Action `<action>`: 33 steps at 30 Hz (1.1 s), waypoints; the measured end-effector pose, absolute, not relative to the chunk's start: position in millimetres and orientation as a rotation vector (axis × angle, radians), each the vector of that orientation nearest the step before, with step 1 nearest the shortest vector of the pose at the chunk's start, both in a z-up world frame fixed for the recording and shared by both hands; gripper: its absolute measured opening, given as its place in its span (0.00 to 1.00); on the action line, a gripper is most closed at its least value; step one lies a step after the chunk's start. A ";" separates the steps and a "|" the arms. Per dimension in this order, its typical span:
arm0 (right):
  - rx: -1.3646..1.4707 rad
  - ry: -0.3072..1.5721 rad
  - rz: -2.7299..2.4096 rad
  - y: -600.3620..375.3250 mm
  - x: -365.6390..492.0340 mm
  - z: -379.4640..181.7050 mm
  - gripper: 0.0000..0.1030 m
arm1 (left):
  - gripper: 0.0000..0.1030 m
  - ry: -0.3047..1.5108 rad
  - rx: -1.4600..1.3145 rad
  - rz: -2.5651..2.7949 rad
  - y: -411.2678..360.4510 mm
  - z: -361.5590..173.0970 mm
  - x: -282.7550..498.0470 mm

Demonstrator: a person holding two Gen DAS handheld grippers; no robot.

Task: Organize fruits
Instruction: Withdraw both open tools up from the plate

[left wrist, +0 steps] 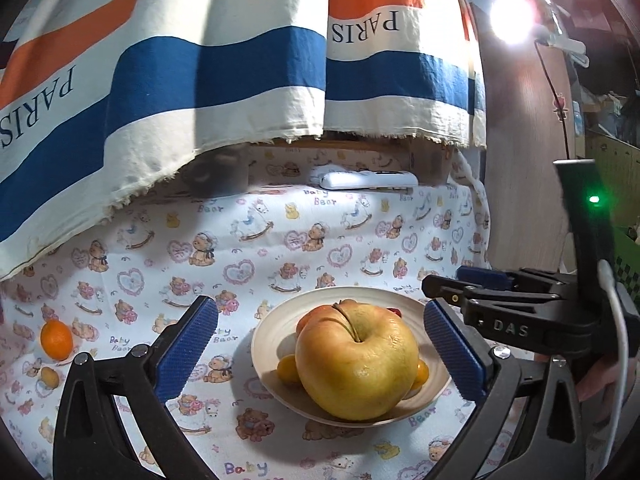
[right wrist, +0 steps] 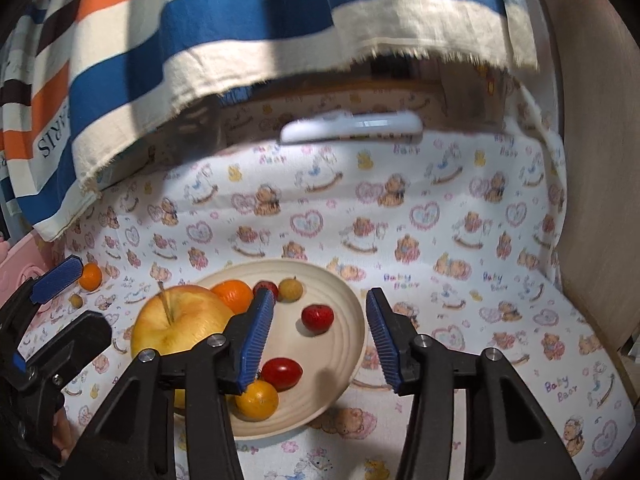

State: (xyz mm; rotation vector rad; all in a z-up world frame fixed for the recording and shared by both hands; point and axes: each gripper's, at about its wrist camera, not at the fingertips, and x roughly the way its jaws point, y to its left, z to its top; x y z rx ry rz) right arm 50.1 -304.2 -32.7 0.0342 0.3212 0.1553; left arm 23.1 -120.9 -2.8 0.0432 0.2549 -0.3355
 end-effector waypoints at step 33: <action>-0.052 0.143 0.067 -292.8 24.9 -23.7 1.00 | 0.99 0.334 -0.024 0.051 69.3 7.5 20.4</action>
